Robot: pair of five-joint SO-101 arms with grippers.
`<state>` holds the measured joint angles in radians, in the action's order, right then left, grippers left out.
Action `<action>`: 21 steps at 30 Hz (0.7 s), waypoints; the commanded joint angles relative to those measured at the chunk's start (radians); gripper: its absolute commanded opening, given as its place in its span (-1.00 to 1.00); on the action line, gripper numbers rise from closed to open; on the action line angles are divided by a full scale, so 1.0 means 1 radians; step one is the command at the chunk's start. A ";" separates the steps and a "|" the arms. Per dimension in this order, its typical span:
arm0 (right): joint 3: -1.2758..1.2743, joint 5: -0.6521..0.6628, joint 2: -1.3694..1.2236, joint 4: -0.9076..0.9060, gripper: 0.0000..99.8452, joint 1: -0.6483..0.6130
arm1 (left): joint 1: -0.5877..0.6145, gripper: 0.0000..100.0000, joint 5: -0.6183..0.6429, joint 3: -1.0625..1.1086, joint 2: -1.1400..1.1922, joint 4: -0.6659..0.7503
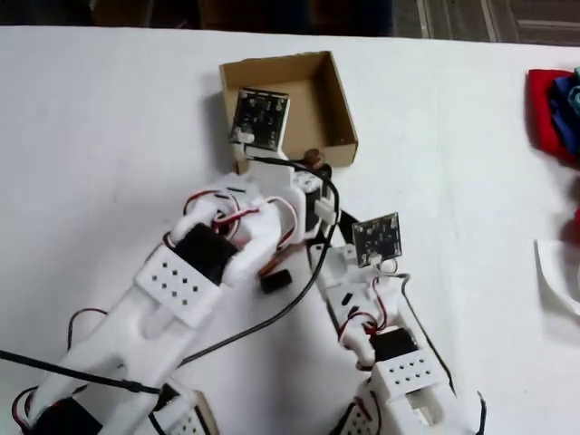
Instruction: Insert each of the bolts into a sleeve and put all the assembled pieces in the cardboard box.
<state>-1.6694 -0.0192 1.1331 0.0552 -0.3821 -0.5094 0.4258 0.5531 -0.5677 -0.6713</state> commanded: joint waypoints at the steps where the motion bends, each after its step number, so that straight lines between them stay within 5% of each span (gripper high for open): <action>1: 0.038 0.009 0.004 0.018 -0.96 -0.012 | -0.006 -0.94 -0.006 -0.008 0.000 0.057; 21: 0.081 0.009 0.005 -0.038 -0.96 -0.007 | -0.006 -0.94 -0.008 -0.005 0.100 0.054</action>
<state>-1.6540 -0.0192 1.1316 0.0184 -0.3882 -0.5094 0.4242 0.5531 -0.4680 -0.6345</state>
